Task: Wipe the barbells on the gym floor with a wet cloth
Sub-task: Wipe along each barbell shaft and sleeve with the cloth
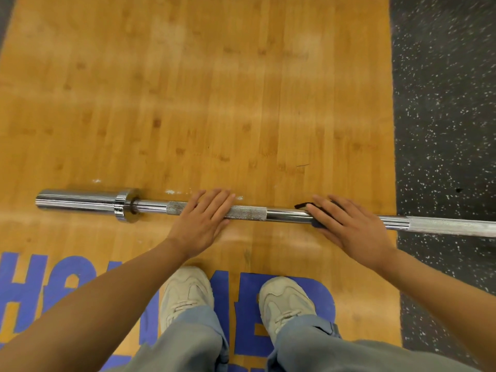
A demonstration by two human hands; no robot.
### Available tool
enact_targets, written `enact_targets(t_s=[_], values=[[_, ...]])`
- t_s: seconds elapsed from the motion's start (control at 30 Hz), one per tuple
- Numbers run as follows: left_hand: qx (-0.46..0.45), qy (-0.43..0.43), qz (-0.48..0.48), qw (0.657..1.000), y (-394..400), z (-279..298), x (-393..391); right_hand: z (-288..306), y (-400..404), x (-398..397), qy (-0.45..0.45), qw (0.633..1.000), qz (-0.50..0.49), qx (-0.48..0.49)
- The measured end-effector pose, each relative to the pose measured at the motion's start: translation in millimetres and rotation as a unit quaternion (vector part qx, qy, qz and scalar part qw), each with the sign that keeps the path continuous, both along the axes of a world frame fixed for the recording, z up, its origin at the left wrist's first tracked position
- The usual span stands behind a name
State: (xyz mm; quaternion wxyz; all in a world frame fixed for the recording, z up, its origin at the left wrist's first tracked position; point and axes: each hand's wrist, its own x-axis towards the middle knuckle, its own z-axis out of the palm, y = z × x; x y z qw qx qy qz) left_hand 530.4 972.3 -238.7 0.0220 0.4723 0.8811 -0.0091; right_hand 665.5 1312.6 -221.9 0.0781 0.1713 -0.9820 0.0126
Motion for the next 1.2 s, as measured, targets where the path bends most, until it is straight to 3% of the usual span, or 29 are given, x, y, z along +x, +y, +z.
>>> enact_targets(t_s=[0.13, 0.3, 0.43, 0.63, 0.73, 0.93, 1.03, 1.2], values=[[-0.003, -0.008, 0.004, 1.0, 0, -1, -1, -4, -34, -13, -0.007, 0.996, -0.081, -0.025], [0.015, -0.034, 0.007, 0.999, 2, 4, -2, -9, -94, -47, -0.026, 0.997, -0.056, -0.05], [0.021, -0.05, 0.006, 0.999, 0, 7, -4, -6, -53, -27, -0.025, 0.999, 0.018, -0.018], [0.011, -0.057, 0.01, 0.998, 0, 6, -1, 3, 15, 14, -0.007, 0.999, -0.043, 0.0], [0.002, -0.058, 0.006, 0.998, 1, 6, -3, 2, -15, -4, -0.024, 0.995, -0.092, -0.01], [-0.01, -0.068, -0.01, 0.998, -1, 7, -10, -9, -97, -47, -0.048, 0.998, -0.046, -0.015], [-0.005, -0.067, -0.02, 0.998, -3, 6, -12, -5, -72, -35, -0.057, 0.998, -0.008, -0.005], [0.001, -0.064, -0.025, 0.998, -4, 4, -11, 6, 12, 12, -0.051, 0.996, -0.067, 0.001]])
